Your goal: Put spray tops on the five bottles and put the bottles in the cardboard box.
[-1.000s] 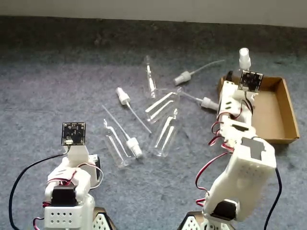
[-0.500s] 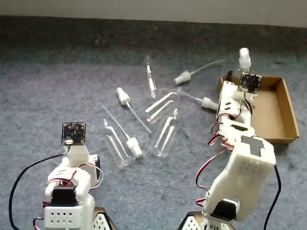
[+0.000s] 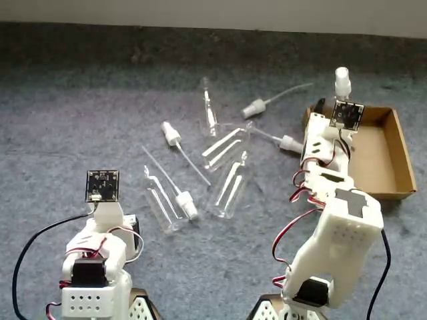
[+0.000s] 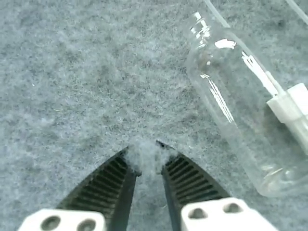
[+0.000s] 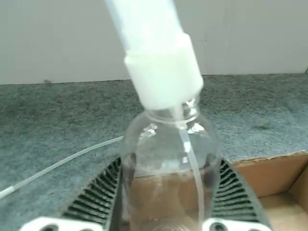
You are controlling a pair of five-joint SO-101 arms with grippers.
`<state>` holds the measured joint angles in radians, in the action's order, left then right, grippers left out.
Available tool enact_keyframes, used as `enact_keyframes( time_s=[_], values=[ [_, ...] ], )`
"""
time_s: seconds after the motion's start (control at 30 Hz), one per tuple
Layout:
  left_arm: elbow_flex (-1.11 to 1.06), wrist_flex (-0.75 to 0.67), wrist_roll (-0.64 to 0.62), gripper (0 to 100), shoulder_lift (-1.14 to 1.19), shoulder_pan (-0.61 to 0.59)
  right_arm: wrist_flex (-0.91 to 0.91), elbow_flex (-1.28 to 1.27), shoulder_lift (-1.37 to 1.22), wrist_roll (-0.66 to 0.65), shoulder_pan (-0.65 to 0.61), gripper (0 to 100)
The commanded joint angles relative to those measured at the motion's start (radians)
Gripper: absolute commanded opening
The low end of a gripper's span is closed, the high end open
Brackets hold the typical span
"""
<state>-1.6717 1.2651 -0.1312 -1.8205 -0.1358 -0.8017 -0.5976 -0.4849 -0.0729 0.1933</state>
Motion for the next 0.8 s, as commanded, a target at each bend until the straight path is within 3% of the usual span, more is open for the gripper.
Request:
enact_keyframes(
  time_s=[0.0, 0.2, 0.33, 0.5, 0.77],
  values=[
    [-0.024, -0.017, 0.008, 1, -0.007, -0.004, -0.010, 0.027, 0.013, 0.000, 0.013, 17.7],
    [-0.024, -0.017, 0.008, 1, -0.007, -0.004, -0.008, 0.004, 0.013, 0.000, 0.013, 26.2],
    [-0.024, -0.017, 0.008, 1, -0.007, -0.004, -0.010, -0.010, 0.013, -0.002, 0.015, 26.7],
    [-0.024, -0.017, 0.008, 1, -0.007, -0.004, -0.015, -0.045, 0.016, -0.107, 0.012, 26.8],
    [-0.024, -0.017, 0.008, 1, -0.007, -0.004, -0.012, -0.065, 0.027, -0.110, 0.016, 29.6]
  ],
)
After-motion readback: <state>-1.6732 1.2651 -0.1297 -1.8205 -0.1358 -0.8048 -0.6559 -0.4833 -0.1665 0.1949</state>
